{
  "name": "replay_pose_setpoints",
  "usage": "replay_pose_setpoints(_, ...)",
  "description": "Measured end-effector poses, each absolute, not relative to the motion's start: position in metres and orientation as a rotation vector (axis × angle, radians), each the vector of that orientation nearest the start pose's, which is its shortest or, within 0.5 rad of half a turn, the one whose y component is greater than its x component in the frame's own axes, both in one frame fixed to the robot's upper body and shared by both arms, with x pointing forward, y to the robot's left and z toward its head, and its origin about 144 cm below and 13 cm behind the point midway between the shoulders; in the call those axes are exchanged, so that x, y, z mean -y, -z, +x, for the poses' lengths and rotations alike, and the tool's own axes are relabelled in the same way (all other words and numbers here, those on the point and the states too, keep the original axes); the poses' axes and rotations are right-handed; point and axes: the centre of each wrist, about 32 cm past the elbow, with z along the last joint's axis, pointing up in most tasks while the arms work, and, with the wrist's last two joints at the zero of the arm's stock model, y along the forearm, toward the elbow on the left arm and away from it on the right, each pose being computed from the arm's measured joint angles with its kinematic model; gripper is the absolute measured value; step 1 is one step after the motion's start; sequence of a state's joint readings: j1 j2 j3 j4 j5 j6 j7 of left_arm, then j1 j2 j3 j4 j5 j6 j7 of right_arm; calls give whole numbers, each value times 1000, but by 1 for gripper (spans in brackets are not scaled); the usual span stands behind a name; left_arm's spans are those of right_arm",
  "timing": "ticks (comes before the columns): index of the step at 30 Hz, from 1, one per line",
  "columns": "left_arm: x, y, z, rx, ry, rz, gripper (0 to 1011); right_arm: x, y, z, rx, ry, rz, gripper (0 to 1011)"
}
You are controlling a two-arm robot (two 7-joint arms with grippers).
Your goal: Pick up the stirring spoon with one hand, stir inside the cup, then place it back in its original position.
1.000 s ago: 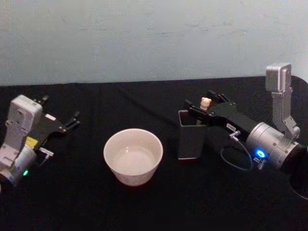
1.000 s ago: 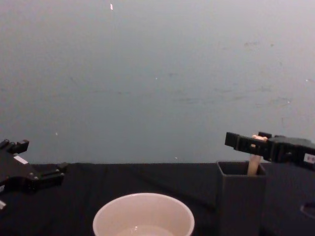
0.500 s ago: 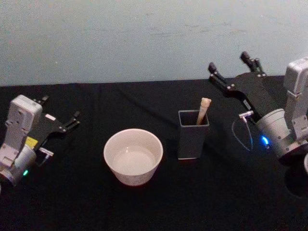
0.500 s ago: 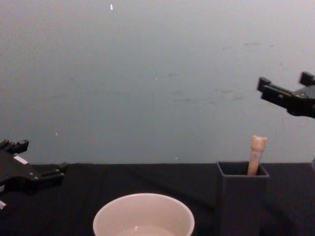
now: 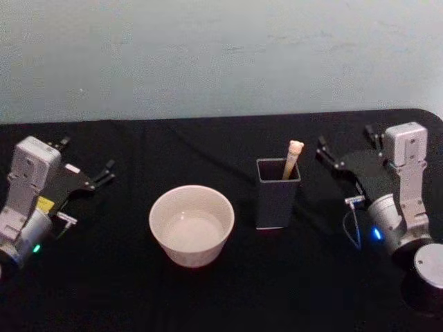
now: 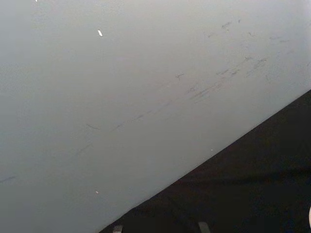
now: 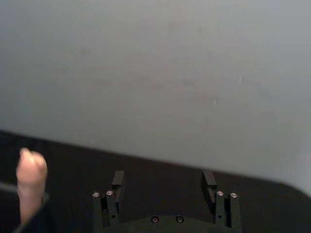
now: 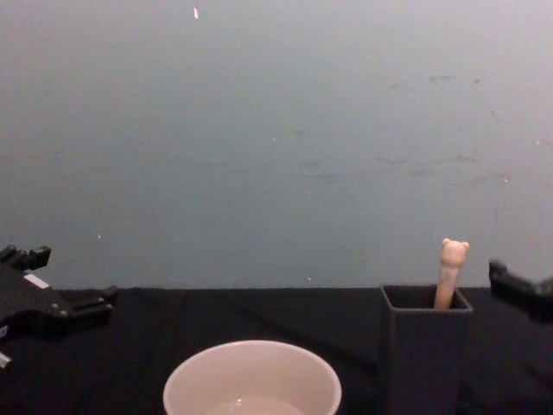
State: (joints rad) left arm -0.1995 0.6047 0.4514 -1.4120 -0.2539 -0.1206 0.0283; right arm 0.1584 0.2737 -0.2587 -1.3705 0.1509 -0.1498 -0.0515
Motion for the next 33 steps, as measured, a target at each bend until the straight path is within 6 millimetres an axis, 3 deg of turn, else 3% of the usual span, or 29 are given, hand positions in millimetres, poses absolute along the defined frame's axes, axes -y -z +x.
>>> replay_pose_setpoints(7, -310, -1140, 489, 285, -1248, 304, 1001, 248, -1117, 496, 49, 1415, -102, 1000)
replay_pose_setpoints(33, -310, -1140, 489, 285, -1248, 304, 1001, 247, -1118, 496, 68, 1409, -96, 1000)
